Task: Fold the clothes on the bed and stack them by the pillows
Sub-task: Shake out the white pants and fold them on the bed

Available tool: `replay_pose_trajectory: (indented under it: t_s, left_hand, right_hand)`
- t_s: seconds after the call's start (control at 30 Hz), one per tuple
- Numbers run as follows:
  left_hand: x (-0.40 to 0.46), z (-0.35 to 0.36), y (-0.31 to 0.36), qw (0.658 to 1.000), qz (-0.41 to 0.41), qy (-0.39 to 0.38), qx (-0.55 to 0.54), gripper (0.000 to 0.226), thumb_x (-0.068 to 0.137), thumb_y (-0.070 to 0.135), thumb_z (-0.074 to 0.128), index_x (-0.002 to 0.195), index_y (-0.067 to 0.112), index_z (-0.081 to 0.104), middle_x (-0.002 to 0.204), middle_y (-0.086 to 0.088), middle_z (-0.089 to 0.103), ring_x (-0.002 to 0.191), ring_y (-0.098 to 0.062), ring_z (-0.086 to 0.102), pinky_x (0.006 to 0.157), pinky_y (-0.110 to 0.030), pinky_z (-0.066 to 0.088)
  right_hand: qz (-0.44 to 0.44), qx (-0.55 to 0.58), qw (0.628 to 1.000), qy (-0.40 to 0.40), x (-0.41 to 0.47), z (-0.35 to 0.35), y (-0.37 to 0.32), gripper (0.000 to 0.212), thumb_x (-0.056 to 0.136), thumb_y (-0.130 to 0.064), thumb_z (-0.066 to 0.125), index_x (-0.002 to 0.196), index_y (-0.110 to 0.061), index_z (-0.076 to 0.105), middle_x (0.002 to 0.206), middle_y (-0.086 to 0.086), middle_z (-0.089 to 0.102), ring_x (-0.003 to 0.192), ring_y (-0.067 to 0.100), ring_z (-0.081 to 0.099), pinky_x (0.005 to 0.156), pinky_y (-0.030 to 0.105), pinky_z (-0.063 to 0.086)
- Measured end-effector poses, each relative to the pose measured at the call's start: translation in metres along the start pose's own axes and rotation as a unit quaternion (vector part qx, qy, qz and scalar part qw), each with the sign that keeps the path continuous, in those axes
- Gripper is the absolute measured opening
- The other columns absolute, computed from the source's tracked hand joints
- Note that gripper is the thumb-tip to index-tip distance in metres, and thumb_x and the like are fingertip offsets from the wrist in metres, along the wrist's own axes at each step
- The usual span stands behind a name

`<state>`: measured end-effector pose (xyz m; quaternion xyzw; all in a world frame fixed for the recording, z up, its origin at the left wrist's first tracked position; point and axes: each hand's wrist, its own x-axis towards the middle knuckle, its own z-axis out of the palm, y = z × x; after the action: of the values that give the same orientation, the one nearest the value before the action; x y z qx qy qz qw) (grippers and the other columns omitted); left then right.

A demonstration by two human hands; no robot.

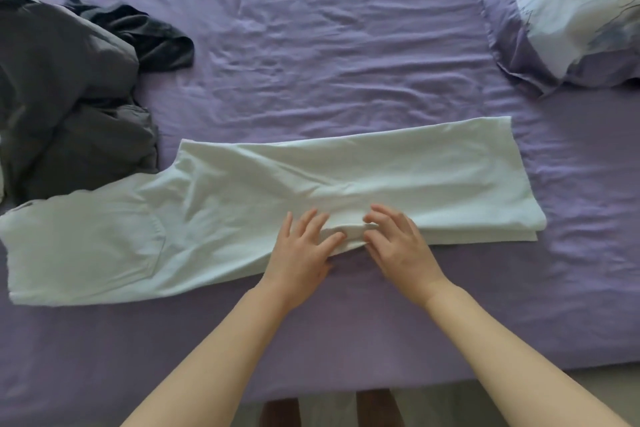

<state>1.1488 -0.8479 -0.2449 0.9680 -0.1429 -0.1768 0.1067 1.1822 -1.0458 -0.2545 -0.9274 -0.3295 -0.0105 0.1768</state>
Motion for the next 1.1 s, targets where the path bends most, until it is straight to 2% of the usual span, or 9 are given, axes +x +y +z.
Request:
replay_pose_trajectory:
  t_s: [0.13,0.37,0.53,0.63,0.7,0.8,0.9,1.0,1.1]
  left_hand:
    - [-0.005,0.003,0.007,0.991,0.047,0.122,-0.028,0.028,0.054,0.002,0.085,0.074,0.017,0.072,0.107,-0.012,0.067,0.106,-0.034,0.064,0.089,-0.052,0.05]
    - [-0.003,0.022,0.017,0.992,-0.023,0.092,-0.087,0.034,0.045,0.003,0.088,0.07,0.015,0.067,0.097,-0.011,0.067,0.08,-0.029,0.065,0.067,-0.031,0.05]
    - [-0.004,0.022,0.02,0.993,-0.074,0.053,-0.079,0.033,0.044,0.007,0.089,0.068,0.016,0.067,0.093,-0.007,0.067,0.071,-0.026,0.063,0.057,-0.028,0.046]
    - [0.002,0.015,0.013,0.985,-0.087,0.033,-0.144,0.017,0.072,0.015,0.078,0.085,0.013,0.068,0.108,-0.005,0.059,0.095,-0.026,0.056,0.067,-0.03,0.041]
    - [0.005,0.014,0.006,0.982,-0.084,-0.02,-0.168,0.022,0.081,0.025,0.071,0.099,0.014,0.064,0.118,-0.001,0.052,0.111,-0.021,0.044,0.077,-0.029,0.04]
    - [0.006,0.007,-0.001,0.969,-0.064,-0.087,-0.223,0.03,0.082,0.032,0.069,0.107,0.018,0.057,0.114,0.0,0.054,0.112,-0.018,0.043,0.086,-0.03,0.04]
    - [0.0,0.001,-0.013,0.934,-0.132,-0.049,-0.327,0.024,0.091,0.027,0.057,0.114,0.026,0.056,0.102,0.004,0.062,0.099,-0.018,0.056,0.083,-0.034,0.046]
    - [-0.015,0.007,-0.035,0.967,-0.184,-0.017,-0.178,0.035,0.093,0.024,0.052,0.126,0.033,0.056,0.116,0.001,0.055,0.111,-0.022,0.049,0.087,-0.034,0.044]
    - [-0.03,0.02,-0.05,0.967,-0.25,-0.046,-0.027,0.048,0.09,0.048,0.051,0.136,0.047,0.036,0.152,-0.003,0.02,0.14,-0.026,0.014,0.11,-0.042,0.017]
  right_hand:
    - [-0.006,0.004,1.0,-0.008,-0.008,-0.008,-0.007,0.011,0.069,-0.001,0.075,0.071,-0.004,0.064,0.096,0.013,0.066,0.105,0.032,0.063,0.085,0.042,0.052]
    - [0.01,-0.019,0.996,-0.092,-0.004,-0.002,-0.012,0.025,0.056,0.0,0.084,0.071,-0.01,0.067,0.11,0.013,0.066,0.109,0.034,0.061,0.078,0.042,0.051]
    - [0.065,0.059,0.992,-0.094,-0.011,0.003,-0.01,0.016,0.069,-0.003,0.08,0.073,-0.006,0.064,0.105,0.014,0.065,0.112,0.035,0.059,0.078,0.045,0.052]
    - [0.116,0.122,0.972,-0.164,-0.008,0.001,0.0,0.011,0.079,-0.013,0.073,0.085,-0.007,0.067,0.116,0.009,0.06,0.126,0.031,0.045,0.092,0.046,0.043]
    - [0.125,0.153,0.953,-0.229,-0.005,-0.003,0.01,0.017,0.082,-0.024,0.071,0.094,-0.014,0.066,0.123,0.001,0.055,0.132,0.024,0.037,0.099,0.04,0.036]
    - [0.129,0.218,0.93,-0.265,0.006,-0.007,0.003,0.039,0.085,-0.028,0.064,0.122,-0.027,0.054,0.126,-0.007,0.054,0.119,0.016,0.048,0.096,0.034,0.04]
    - [0.12,0.184,0.929,-0.297,0.012,0.0,-0.014,0.05,0.091,-0.019,0.047,0.138,-0.036,0.039,0.129,-0.01,0.051,0.114,0.017,0.046,0.096,0.032,0.037]
    - [0.128,0.086,0.924,-0.351,0.016,0.008,-0.021,0.033,0.09,-0.021,0.043,0.115,-0.034,0.06,0.12,-0.006,0.052,0.111,0.02,0.048,0.085,0.028,0.035]
    - [0.167,0.112,0.932,-0.301,0.031,0.018,-0.038,0.031,0.091,-0.027,0.044,0.115,-0.03,0.062,0.122,-0.001,0.054,0.116,0.023,0.048,0.087,0.031,0.036]
